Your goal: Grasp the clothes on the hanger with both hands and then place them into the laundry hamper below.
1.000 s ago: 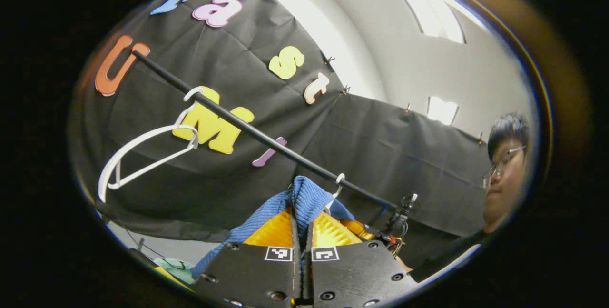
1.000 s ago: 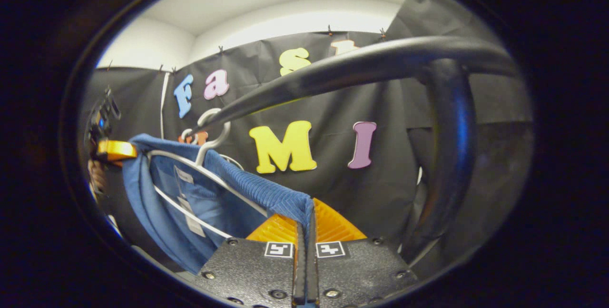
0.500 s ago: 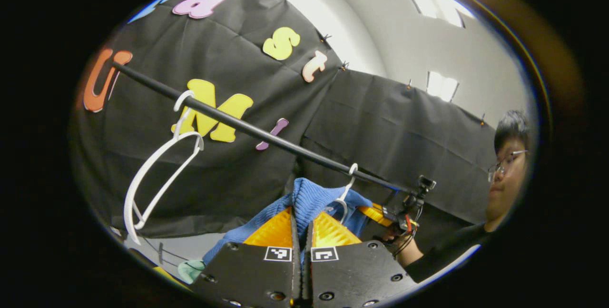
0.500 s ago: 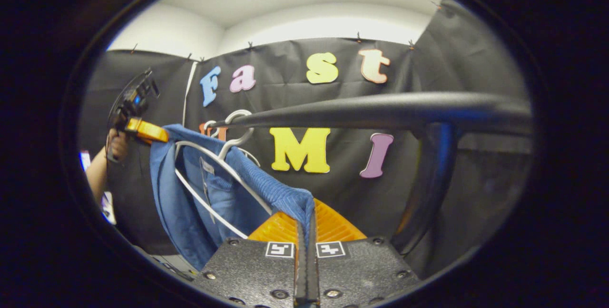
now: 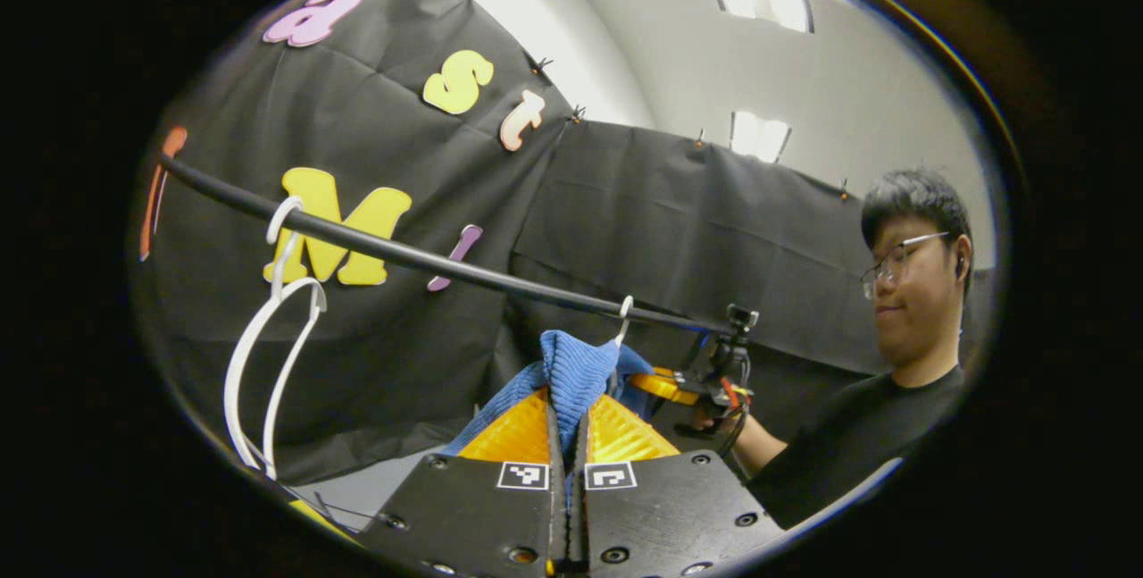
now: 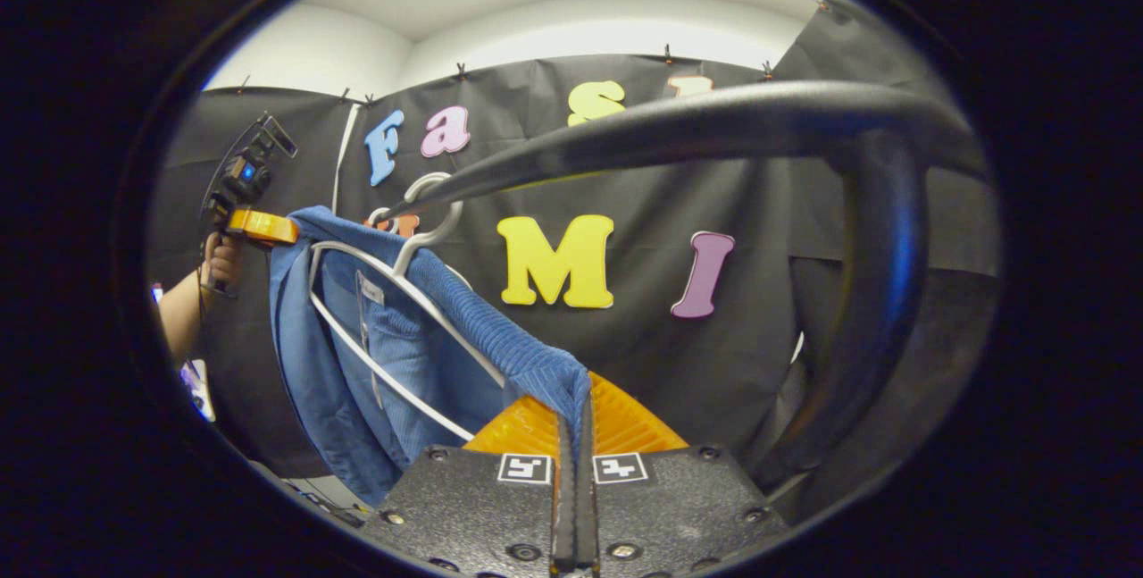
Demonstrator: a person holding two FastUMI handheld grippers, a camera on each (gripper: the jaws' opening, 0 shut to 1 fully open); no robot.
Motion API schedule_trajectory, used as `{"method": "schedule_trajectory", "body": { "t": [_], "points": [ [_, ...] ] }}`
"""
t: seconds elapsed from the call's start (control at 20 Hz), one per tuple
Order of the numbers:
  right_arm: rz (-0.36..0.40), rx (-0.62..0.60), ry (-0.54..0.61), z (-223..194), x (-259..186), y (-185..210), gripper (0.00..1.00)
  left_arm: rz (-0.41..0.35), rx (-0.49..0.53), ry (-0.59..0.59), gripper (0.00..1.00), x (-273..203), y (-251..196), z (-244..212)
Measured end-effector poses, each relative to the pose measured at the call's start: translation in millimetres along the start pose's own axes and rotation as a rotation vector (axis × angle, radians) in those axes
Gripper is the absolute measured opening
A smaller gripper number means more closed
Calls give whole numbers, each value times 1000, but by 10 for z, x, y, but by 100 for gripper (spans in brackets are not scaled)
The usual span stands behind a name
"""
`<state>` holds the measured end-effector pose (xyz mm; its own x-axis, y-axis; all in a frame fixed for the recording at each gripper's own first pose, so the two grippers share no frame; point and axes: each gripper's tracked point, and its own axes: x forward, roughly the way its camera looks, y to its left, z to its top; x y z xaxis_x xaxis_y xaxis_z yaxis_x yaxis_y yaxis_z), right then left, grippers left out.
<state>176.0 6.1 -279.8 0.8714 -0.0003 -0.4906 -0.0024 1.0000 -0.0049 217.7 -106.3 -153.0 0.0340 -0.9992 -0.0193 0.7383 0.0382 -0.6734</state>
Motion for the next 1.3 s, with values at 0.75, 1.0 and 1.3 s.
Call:
{"method": "schedule_trajectory", "body": {
  "t": [0.75,1.0,1.3],
  "points": [
    [-367,-154,-167,125,525,-321,4,51,-72,-58,1,140,500,3],
    [-462,-405,-168,216,491,-361,4,138,180,124,7,129,614,84],
    [-561,-669,-173,324,440,-356,4,238,428,273,7,33,805,47]
  ]
}}
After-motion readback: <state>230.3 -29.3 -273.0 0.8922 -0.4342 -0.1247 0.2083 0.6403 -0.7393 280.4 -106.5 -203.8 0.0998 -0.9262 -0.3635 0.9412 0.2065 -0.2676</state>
